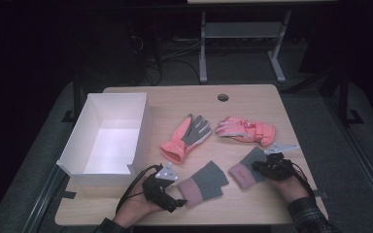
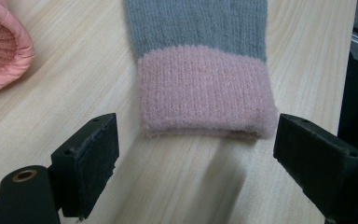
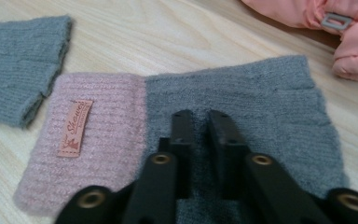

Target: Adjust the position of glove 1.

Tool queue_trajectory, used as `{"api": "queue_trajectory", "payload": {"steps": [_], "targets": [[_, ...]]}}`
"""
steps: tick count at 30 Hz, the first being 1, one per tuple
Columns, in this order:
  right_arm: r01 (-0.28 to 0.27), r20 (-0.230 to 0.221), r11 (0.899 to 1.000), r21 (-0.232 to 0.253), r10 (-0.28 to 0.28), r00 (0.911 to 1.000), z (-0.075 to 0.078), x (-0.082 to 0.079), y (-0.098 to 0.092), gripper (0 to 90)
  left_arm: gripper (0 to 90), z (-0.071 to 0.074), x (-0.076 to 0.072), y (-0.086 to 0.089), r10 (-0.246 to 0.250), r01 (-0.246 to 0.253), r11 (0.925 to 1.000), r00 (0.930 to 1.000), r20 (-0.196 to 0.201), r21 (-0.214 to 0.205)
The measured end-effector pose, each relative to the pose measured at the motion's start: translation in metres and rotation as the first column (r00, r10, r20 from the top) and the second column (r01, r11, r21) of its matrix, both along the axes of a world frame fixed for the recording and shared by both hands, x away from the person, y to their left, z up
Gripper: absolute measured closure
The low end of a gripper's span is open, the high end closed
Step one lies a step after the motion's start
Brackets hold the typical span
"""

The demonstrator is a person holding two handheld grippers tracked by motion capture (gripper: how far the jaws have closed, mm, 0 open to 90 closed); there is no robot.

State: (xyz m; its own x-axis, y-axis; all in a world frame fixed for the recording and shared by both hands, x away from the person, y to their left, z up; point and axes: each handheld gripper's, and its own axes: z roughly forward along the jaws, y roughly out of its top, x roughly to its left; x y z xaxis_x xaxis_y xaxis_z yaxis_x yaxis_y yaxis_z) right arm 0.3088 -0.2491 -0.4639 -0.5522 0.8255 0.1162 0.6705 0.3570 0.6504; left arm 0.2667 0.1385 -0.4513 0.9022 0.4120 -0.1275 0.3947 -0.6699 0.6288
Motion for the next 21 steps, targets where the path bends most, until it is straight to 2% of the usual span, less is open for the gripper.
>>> {"api": "queue_trajectory", "payload": {"steps": [4, 6, 12, 17, 21], "targets": [[0.000, -0.008, 1.000, 0.013, 0.000, 1.0000, 0.001, 0.001, -0.001, 86.8, 13.7, 0.000, 0.000, 0.000, 0.001, -0.001, 1.0000, 1.0000, 0.001, 0.001], [0.016, -0.025, 0.998, 0.056, -0.014, 0.9996, 0.003, 0.001, -0.005, 86.9, 13.7, 0.000, 0.000, 0.001, 0.002, -0.002, 1.0000, 1.0000, 0.001, 0.003], [0.046, -0.002, 0.989, 0.139, -0.046, 0.9989, 0.017, -0.007, -0.009, 86.9, 13.7, 0.000, 0.000, 0.001, 0.009, -0.009, 0.9999, 1.0000, -0.003, -0.008], [0.048, -0.002, 0.980, 0.195, -0.049, 0.9988, 0.026, -0.014, -0.002, 86.9, 13.7, 0.000, 0.000, 0.000, 0.006, -0.006, 1.0000, 1.0000, -0.002, -0.006], [0.053, 0.002, 0.975, 0.217, -0.055, 0.9985, 0.031, -0.018, 0.009, 86.8, 13.7, 0.000, 0.000, 0.001, -0.005, 0.005, 1.0000, 1.0000, 0.001, -0.002]]}}
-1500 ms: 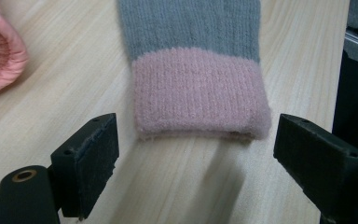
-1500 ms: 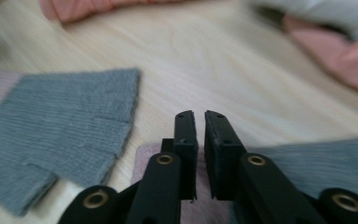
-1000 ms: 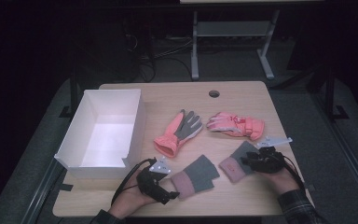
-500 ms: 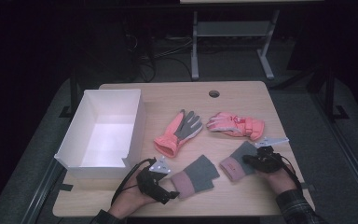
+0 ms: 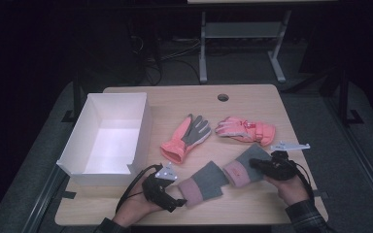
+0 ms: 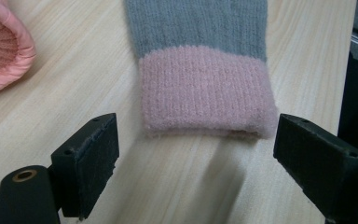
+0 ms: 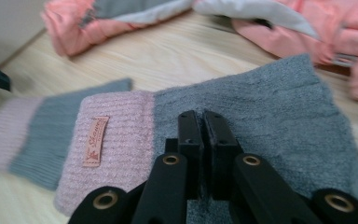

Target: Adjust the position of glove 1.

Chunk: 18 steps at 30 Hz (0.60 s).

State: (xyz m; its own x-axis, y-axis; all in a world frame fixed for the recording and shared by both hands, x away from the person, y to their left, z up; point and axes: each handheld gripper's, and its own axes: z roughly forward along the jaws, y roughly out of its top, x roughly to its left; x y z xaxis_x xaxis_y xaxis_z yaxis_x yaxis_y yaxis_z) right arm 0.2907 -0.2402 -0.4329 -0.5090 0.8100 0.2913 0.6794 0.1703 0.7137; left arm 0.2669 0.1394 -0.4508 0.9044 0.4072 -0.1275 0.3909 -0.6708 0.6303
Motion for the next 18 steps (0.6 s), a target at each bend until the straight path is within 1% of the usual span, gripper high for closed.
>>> {"api": "queue_trajectory", "payload": {"steps": [1, 2, 3, 4, 6, 12, 13, 18], "targets": [[0.001, 0.004, 1.000, 0.003, -0.001, 1.0000, 0.002, -0.002, 0.005, 86.8, 13.7, 0.000, 0.000, 0.000, 0.000, 0.000, 1.0000, 1.0000, -0.001, 0.000], [-0.001, 0.020, 1.000, 0.004, 0.001, 0.9998, 0.005, -0.004, 0.015, 86.8, 13.7, 0.000, 0.000, 0.000, 0.001, -0.001, 1.0000, 1.0000, 0.000, -0.003], [-0.001, 0.020, 1.000, 0.004, 0.001, 0.9998, 0.005, -0.004, 0.015, 86.8, 13.7, 0.000, 0.000, 0.000, 0.001, -0.001, 1.0000, 1.0000, 0.000, -0.003], [0.004, 0.027, 1.000, 0.011, -0.004, 0.9996, 0.007, -0.007, 0.025, 86.8, 13.7, 0.000, 0.000, 0.000, 0.005, -0.005, 1.0000, 1.0000, -0.003, -0.008], [0.004, 0.027, 1.000, 0.020, -0.004, 0.9996, 0.007, -0.008, 0.032, 86.8, 13.7, 0.000, 0.000, 0.000, 0.000, 0.000, 1.0000, 1.0000, -0.001, -0.003], [-0.021, 0.017, 0.999, 0.030, 0.020, 0.9997, 0.007, -0.012, 0.057, 86.7, 13.6, 0.000, 0.000, 0.000, -0.002, 0.002, 1.0000, 1.0000, 0.000, 0.000], [-0.023, 0.015, 0.999, 0.032, 0.023, 0.9996, 0.006, -0.013, 0.061, 86.8, 13.6, 0.000, 0.000, 0.000, -0.007, 0.007, 0.9999, 1.0000, 0.000, 0.007], [-0.051, 0.014, 0.998, 0.040, 0.050, 0.9986, 0.005, -0.017, 0.079, 86.7, 13.7, 0.000, 0.000, 0.000, -0.010, 0.010, 0.9999, 0.9999, 0.000, 0.011]]}}
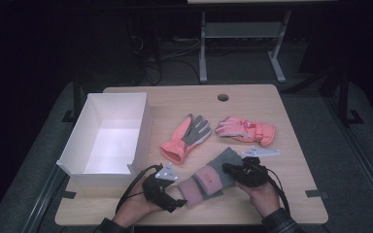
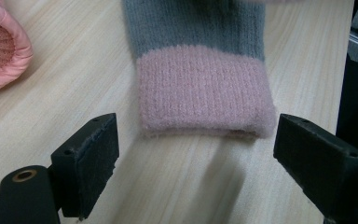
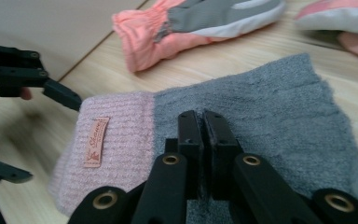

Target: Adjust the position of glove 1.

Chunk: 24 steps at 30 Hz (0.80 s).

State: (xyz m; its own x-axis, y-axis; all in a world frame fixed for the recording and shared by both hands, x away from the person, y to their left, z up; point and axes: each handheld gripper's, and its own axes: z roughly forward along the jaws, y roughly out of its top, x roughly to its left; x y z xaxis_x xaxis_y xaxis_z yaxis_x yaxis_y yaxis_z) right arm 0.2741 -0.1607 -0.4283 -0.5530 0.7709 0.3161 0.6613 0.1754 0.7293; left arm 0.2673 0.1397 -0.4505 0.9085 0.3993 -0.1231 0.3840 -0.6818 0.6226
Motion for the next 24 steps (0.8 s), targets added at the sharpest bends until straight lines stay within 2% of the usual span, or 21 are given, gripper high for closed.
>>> {"api": "queue_trajectory", "payload": {"steps": [9, 12, 19, 22, 24], "targets": [[-0.027, -0.006, 1.000, 0.004, 0.027, 0.9996, -0.006, -0.005, 0.023, 86.6, 13.6, -0.001, 0.000, -0.001, 0.004, -0.004, 1.0000, 1.0000, -0.006, -0.004], [-0.043, -0.012, 0.999, -0.011, 0.043, 0.9990, -0.008, -0.006, 0.034, 86.5, 13.7, -0.001, -0.001, -0.001, 0.006, -0.006, 1.0000, 1.0000, -0.006, -0.004], [-0.068, -0.024, 0.997, -0.025, 0.067, 0.9975, -0.015, -0.006, 0.045, 85.7, 13.7, -0.001, 0.000, 0.000, 0.001, -0.001, 1.0000, 1.0000, -0.005, 0.003], [-0.073, -0.034, 0.997, -0.031, 0.072, 0.9968, -0.018, -0.005, 0.046, 80.3, 13.6, -0.001, 0.000, 0.000, 0.001, -0.001, 1.0000, 1.0000, -0.005, 0.003], [-0.079, -0.024, 0.997, -0.015, 0.079, 0.9966, -0.018, -0.004, 0.043, 70.7, 13.7, 0.000, 0.000, 0.000, 0.005, -0.005, 1.0000, 1.0000, -0.004, 0.001]]}}
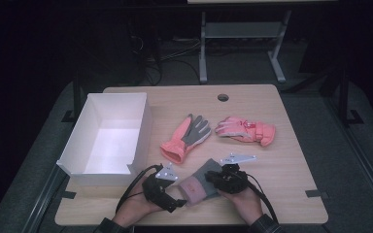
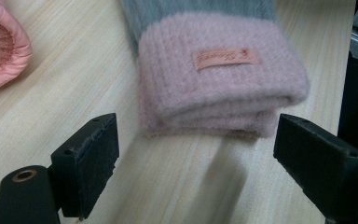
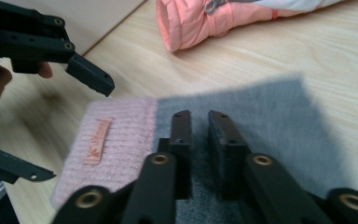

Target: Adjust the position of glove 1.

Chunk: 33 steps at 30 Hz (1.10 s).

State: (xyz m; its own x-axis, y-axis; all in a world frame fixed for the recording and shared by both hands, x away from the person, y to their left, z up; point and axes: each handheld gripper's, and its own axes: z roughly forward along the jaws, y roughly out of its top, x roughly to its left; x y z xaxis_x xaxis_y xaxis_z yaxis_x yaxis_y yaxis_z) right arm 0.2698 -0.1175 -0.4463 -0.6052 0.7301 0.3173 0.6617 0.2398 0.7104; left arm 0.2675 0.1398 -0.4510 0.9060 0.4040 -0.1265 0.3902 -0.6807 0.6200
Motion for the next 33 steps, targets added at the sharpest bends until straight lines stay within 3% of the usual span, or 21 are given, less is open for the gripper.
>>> {"api": "queue_trajectory", "payload": {"steps": [5, 8, 9, 14, 19, 21, 27, 33], "targets": [[-0.009, 0.040, 0.999, -0.035, 0.010, 0.9991, 0.006, 0.006, -0.016, 66.0, 13.7, 0.002, 0.000, 0.001, 0.011, -0.011, 0.9999, 0.9999, 0.006, -0.013], [-0.008, 0.027, 0.999, -0.051, 0.009, 0.9996, 0.007, 0.010, -0.026, 66.5, 13.7, 0.002, 0.000, 0.001, 0.012, -0.012, 0.9998, 0.9999, 0.008, -0.013], [-0.026, 0.033, 0.995, -0.091, 0.029, 0.9990, 0.008, 0.014, -0.037, 66.9, 13.9, 0.002, 0.000, 0.001, 0.012, -0.012, 0.9999, 0.9999, 0.009, -0.012], [-0.058, 0.022, 0.989, -0.136, 0.061, 0.9979, 0.006, 0.019, -0.061, 68.4, 14.2, 0.003, 0.000, 0.000, 0.021, -0.020, 0.9994, 0.9997, 0.017, -0.027], [-0.144, -0.011, 0.978, -0.149, 0.144, 0.9895, -0.001, 0.020, -0.080, 69.5, 14.4, 0.002, 0.000, -0.001, 0.017, -0.017, 0.9995, 0.9998, 0.014, -0.027], [-0.188, -0.034, 0.970, -0.156, 0.185, 0.9822, -0.006, 0.019, -0.080, 69.5, 14.4, 0.001, 0.000, -0.002, 0.007, -0.007, 0.9998, 0.9999, 0.016, -0.018], [-0.242, -0.059, 0.955, -0.171, 0.235, 0.9701, -0.013, 0.025, -0.072, 69.9, 14.4, 0.000, 0.000, -0.004, -0.003, 0.003, 0.9999, 0.9999, 0.014, -0.013], [-0.258, -0.083, 0.953, -0.157, 0.248, 0.9652, -0.017, 0.029, -0.072, 70.9, 14.4, 0.000, -0.001, -0.004, -0.007, 0.007, 1.0000, 0.9999, 0.015, -0.007]]}}
